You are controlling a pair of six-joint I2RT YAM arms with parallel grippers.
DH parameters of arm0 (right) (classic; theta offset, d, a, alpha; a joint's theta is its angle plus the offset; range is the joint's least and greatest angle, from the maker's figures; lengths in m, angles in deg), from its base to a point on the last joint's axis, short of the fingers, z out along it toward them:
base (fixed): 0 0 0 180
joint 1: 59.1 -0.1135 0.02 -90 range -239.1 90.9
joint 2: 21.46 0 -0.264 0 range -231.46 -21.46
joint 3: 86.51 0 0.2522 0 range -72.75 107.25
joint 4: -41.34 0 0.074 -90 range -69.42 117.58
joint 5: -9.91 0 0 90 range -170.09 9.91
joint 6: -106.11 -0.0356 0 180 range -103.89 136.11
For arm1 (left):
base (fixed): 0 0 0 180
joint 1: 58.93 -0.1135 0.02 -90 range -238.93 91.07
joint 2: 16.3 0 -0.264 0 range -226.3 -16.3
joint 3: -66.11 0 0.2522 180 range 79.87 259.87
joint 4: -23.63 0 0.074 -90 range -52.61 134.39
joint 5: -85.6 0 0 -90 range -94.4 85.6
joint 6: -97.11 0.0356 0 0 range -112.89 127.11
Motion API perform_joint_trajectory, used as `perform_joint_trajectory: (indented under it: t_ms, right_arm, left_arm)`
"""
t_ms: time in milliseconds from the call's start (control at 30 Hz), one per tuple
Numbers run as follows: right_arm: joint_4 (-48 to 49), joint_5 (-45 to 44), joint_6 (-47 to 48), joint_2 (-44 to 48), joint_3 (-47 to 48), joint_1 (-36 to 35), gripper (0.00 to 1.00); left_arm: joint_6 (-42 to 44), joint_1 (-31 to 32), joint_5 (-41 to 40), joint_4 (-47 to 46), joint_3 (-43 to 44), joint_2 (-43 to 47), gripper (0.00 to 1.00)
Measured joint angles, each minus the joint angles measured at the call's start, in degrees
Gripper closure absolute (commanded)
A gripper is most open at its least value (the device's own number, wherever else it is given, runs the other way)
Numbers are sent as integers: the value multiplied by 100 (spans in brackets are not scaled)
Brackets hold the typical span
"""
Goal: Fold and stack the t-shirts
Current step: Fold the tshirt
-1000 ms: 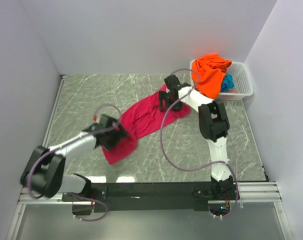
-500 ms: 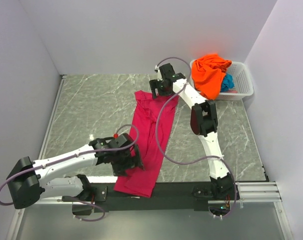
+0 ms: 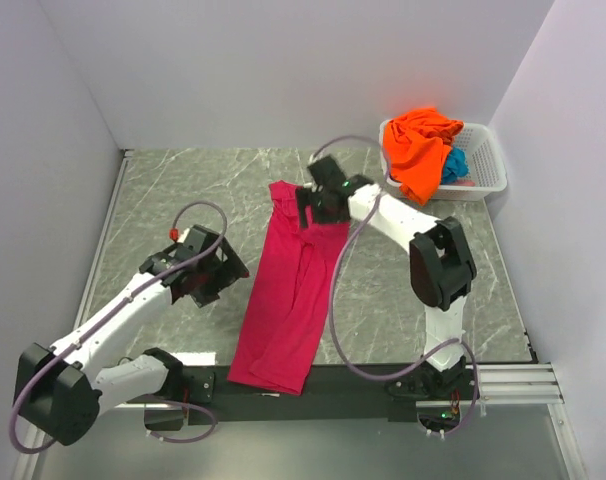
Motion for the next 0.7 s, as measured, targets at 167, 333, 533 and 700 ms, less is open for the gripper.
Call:
perform_joint_trajectory:
  t_ms: [167,333,533,700]
  right_arm:
    - [31,-133,-579,0,-931,-704,12]
    - [101,-155,-863,-46,-1270,-992,12]
    - [162,-118,-949,-321,-1130,-763,12]
    - [72,7,-796,-699,-555,-339,12]
  left_arm:
    - [640,-831,382,-448,-173,-411,1]
    - [925,-1172,743,-752,-605,-684,0]
    - [1088,-1178,894,-887,-658,-686,1]
    - [1191,-1185,1043,-962,-704,-662,1]
